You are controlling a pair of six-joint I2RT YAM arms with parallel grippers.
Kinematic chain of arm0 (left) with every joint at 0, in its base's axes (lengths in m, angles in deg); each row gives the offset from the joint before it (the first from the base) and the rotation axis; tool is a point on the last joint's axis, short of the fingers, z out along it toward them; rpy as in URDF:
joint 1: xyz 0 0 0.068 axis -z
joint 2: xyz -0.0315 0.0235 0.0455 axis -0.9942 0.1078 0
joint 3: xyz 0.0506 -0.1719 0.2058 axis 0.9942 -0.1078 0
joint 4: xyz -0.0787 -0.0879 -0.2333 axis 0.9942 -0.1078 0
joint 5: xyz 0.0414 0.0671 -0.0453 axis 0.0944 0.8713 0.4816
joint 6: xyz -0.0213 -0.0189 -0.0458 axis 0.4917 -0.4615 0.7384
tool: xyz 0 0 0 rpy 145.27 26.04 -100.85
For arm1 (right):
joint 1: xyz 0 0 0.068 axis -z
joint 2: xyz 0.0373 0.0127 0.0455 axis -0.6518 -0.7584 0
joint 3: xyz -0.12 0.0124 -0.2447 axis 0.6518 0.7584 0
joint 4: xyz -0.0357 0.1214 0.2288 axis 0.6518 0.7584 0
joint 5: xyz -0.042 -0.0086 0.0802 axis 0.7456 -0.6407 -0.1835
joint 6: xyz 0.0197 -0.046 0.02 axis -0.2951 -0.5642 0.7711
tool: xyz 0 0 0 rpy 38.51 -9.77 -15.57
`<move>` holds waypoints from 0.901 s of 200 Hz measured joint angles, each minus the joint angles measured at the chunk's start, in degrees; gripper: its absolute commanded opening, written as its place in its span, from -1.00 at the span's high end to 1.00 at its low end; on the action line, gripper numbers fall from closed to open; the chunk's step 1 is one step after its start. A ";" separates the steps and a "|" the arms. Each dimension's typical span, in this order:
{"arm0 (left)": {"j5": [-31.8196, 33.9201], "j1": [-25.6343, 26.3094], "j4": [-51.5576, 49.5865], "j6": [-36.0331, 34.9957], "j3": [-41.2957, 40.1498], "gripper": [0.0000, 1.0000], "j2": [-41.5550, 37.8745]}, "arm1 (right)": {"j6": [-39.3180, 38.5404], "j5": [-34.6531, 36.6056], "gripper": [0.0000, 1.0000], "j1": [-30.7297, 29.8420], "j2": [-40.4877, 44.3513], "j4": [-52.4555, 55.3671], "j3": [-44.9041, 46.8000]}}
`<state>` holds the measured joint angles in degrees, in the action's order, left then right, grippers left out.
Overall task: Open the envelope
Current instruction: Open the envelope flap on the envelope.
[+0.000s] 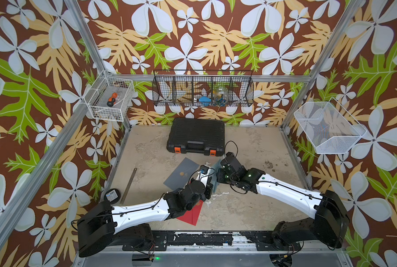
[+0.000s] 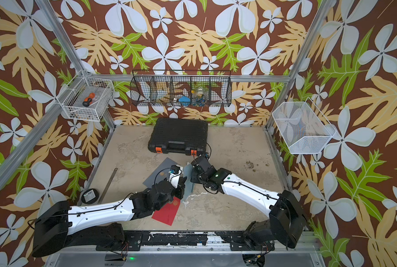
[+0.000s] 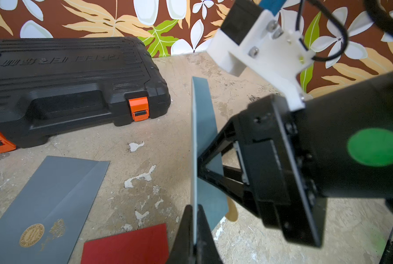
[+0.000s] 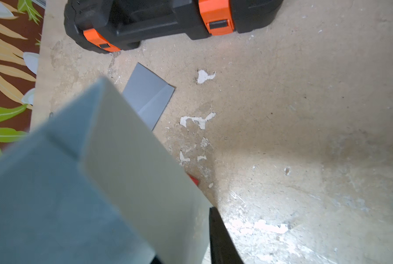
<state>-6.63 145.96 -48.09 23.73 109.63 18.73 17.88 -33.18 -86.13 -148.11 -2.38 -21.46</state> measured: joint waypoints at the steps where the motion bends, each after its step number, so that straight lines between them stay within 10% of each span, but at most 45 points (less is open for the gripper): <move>1: 0.02 0.00 0.00 0.09 -0.04 1.00 -0.04 | -0.09 0.02 0.55 0.00 0.09 -0.07 0.11; 53: -3.63 -0.79 0.22 0.85 -1.66 1.00 -2.43 | -7.65 -3.39 0.55 3.32 6.54 -6.60 7.54; 180: -37.33 -15.82 13.55 11.28 -8.92 1.00 -4.85 | -19.37 -25.62 0.40 16.06 17.14 -18.12 20.55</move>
<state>-43.96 130.14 -34.54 35.01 100.71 13.87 -1.48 -58.80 -70.06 -130.97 -20.50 -0.91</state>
